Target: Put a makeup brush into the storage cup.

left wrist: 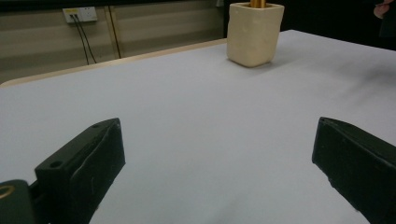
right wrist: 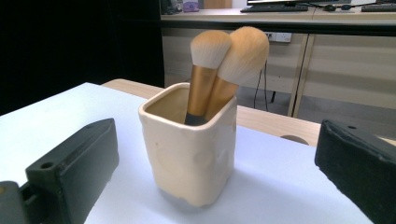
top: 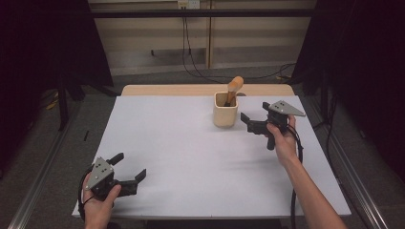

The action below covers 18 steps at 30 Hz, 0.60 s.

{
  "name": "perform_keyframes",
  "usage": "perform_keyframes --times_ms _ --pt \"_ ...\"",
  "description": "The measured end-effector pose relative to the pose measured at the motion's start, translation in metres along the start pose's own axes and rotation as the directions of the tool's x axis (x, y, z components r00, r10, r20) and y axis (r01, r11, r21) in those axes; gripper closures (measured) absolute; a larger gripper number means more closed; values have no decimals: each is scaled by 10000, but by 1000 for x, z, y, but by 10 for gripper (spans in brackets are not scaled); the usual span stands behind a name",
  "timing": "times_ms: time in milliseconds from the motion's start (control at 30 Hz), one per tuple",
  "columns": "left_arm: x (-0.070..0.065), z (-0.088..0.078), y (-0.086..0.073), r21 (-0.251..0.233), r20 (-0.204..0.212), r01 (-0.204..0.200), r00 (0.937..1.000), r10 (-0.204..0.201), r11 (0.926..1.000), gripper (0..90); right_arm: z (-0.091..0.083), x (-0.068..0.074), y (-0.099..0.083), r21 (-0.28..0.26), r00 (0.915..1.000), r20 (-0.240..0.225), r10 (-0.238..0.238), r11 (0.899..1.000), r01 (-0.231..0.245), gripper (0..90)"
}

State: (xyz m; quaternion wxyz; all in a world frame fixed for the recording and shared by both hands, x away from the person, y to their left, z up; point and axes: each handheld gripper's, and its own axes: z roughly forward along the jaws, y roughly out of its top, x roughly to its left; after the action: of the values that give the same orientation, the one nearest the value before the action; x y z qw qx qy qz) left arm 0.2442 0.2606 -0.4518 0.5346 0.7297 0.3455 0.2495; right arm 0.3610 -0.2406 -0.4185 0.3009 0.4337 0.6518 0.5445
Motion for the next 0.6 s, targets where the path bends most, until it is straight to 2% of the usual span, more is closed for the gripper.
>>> perform_keyframes --times_ms 133,300,433,600 --pt "0 -1 0 -19 -26 30 10000 -30 10000 24 -9 2 -3 -7 9995 279 -122 9999 122 0" --pt "-1 -2 0 -45 -54 46 10000 -47 10000 24 -22 1 -4 -112 9994 330 57 9999 -53 0" --pt "-1 -4 0 -74 -115 54 9999 -55 10000 24 -30 0 -10 70 9987 499 36 10000 -39 0" --pt "-2 -5 0 -27 -149 18 9999 -18 10000 24 -40 1 -16 313 9994 297 197 9993 -207 0"
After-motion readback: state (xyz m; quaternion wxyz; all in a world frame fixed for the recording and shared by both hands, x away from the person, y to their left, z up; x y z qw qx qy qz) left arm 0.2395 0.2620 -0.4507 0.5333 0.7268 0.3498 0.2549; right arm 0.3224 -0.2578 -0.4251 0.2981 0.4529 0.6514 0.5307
